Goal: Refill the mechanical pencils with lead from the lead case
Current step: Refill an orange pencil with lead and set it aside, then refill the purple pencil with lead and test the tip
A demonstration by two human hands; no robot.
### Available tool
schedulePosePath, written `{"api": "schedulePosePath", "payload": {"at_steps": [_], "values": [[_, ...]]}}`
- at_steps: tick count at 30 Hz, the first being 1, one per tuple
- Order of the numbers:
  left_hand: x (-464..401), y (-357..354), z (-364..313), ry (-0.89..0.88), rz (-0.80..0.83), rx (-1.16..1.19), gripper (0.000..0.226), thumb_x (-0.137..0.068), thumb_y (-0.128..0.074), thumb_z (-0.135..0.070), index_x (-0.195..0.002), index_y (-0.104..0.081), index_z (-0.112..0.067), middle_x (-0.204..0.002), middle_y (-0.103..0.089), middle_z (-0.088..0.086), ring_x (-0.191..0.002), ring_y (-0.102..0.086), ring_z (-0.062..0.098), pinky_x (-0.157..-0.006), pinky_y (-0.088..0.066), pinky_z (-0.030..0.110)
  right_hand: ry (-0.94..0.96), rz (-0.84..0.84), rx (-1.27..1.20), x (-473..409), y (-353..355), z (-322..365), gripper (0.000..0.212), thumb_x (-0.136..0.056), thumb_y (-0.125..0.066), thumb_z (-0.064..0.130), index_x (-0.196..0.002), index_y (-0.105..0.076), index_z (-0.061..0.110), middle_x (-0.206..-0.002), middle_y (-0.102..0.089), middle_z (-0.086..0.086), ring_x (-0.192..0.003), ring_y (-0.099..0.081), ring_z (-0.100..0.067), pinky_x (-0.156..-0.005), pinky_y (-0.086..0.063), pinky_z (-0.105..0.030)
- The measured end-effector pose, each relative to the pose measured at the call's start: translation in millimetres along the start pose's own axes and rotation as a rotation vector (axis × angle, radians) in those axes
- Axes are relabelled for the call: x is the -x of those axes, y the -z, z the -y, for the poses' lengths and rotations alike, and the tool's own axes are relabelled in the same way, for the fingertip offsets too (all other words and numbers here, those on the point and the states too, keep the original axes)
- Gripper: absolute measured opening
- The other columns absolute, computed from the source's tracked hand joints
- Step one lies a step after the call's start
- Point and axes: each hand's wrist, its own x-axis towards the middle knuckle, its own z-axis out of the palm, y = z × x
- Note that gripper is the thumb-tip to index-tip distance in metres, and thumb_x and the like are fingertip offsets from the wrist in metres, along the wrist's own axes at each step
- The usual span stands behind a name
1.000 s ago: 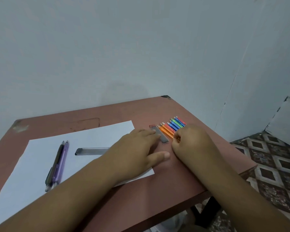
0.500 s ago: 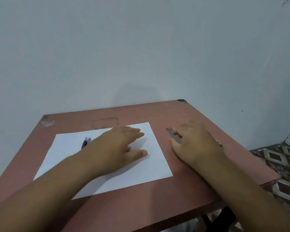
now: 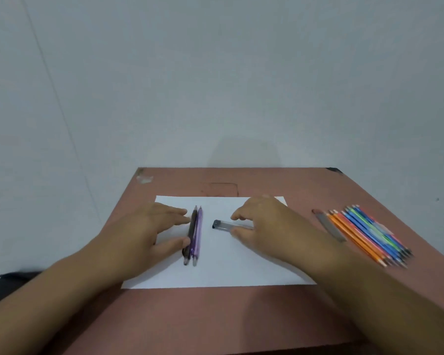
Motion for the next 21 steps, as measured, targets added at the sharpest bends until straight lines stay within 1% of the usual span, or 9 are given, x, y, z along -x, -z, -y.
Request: {"api": "schedulePosePath", "payload": {"at_steps": [3, 6, 8, 11, 12, 14, 16, 18, 21], "values": [[9.1, 3.6, 2.6, -0.003, -0.051, 0.041, 0.066, -0.086, -0.04, -0.075, -0.125, -0.069, -0.031, -0.13, -0.062, -0.019, -0.123, -0.037, -0.016, -0.101, -0.017, -0.004, 0.03, 0.034, 0.034, -10.6, -5.3, 8.5, 0.024, -0.098, -0.054, 0.043, -0.11, -0.071, 0.03, -0.103, -0.059, 0.013, -0.108, -0.051, -0.011, -0.08, -0.05, -0.034], [14.0, -0.4, 8.3, 0.038, -0.076, 0.067, 0.066, -0.082, -0.039, -0.077, -0.129, -0.064, -0.038, -0.133, -0.056, -0.028, -0.123, -0.03, -0.024, -0.1, -0.018, -0.004, 0.014, 0.032, 0.1, -15.0, -10.1, 8.9, 0.024, -0.097, -0.054, 0.039, -0.093, -0.071, 0.023, -0.09, -0.058, 0.007, -0.09, -0.054, -0.015, -0.075, -0.054, -0.041], [17.0, -5.6, 11.8, 0.042, -0.079, 0.064, 0.064, -0.084, -0.041, -0.076, -0.131, -0.062, -0.039, -0.135, -0.055, -0.029, -0.126, -0.035, -0.02, -0.101, -0.021, 0.001, -0.015, 0.022, 0.096, -12.9, -9.4, 5.3, 0.039, -0.095, -0.047, 0.048, -0.092, -0.071, 0.018, -0.089, -0.06, 0.004, -0.087, -0.057, -0.018, -0.075, -0.055, -0.044], [20.1, -10.1, 12.2, 0.056, -0.085, 0.059, 0.056, -0.086, -0.049, -0.071, -0.132, -0.061, -0.042, -0.134, -0.053, -0.032, -0.13, -0.037, -0.014, -0.099, -0.02, -0.001, -0.058, -0.008, 0.056, -5.9, -4.8, -3.5, 0.076, -0.081, -0.025, 0.071, -0.097, -0.071, 0.013, -0.092, -0.064, 0.001, -0.088, -0.061, -0.02, -0.075, -0.056, -0.043], [20.2, -11.2, 12.5, 0.063, -0.09, 0.058, 0.052, -0.087, -0.053, -0.067, -0.132, -0.061, -0.042, -0.134, -0.052, -0.033, -0.13, -0.037, -0.013, -0.099, -0.02, -0.002, -0.071, -0.016, 0.055, -3.8, -4.0, -7.3, 0.071, -0.085, -0.03, 0.068, -0.099, -0.071, 0.012, -0.094, -0.065, 0.001, -0.09, -0.061, -0.02, -0.076, -0.056, -0.044], [20.5, -13.2, 13.3, 0.073, -0.104, 0.052, 0.045, -0.09, -0.057, -0.06, -0.131, -0.061, -0.042, -0.132, -0.053, -0.034, -0.129, -0.039, -0.013, -0.102, -0.024, 0.003, -0.08, -0.038, 0.066, -1.0, -3.3, -13.2, 0.042, -0.095, -0.049, 0.052, -0.103, -0.071, 0.017, -0.1, -0.065, 0.009, -0.101, -0.057, -0.015, -0.081, -0.055, -0.042], [20.9, -14.9, 14.7, 0.075, -0.11, 0.045, 0.047, -0.09, -0.049, -0.064, -0.128, -0.063, -0.042, -0.129, -0.055, -0.034, -0.127, -0.043, -0.012, -0.104, -0.033, 0.012, -0.022, -0.064, 0.046, -0.7, -4.0, -14.3, 0.024, -0.096, -0.057, 0.042, -0.109, -0.07, 0.026, -0.107, -0.062, 0.018, -0.111, -0.048, -0.007, -0.085, -0.053, -0.037], [21.0, -16.5, 16.8, 0.084, -0.106, 0.045, 0.052, -0.087, -0.041, -0.064, -0.127, -0.065, -0.041, -0.129, -0.057, -0.032, -0.126, -0.045, -0.011, -0.102, -0.035, 0.013, 0.077, -0.071, 0.034, -4.8, -7.8, -9.7, 0.023, -0.098, -0.058, 0.038, -0.117, -0.07, 0.033, -0.111, -0.062, 0.019, -0.115, -0.044, -0.006, -0.087, -0.052, -0.035], [21.3, -16.9, 18.1, 0.114, -0.12, 0.025, 0.036, -0.093, -0.055, -0.051, -0.124, -0.068, -0.037, -0.129, -0.059, -0.027, -0.126, -0.049, -0.005, -0.098, -0.034, 0.012, 0.291, -0.109, 0.014, -13.8, -19.3, 3.7, 0.029, -0.099, -0.061, 0.03, -0.125, -0.069, 0.038, -0.111, -0.064, 0.016, -0.112, -0.048, -0.012, -0.082, -0.053, -0.034]]}}
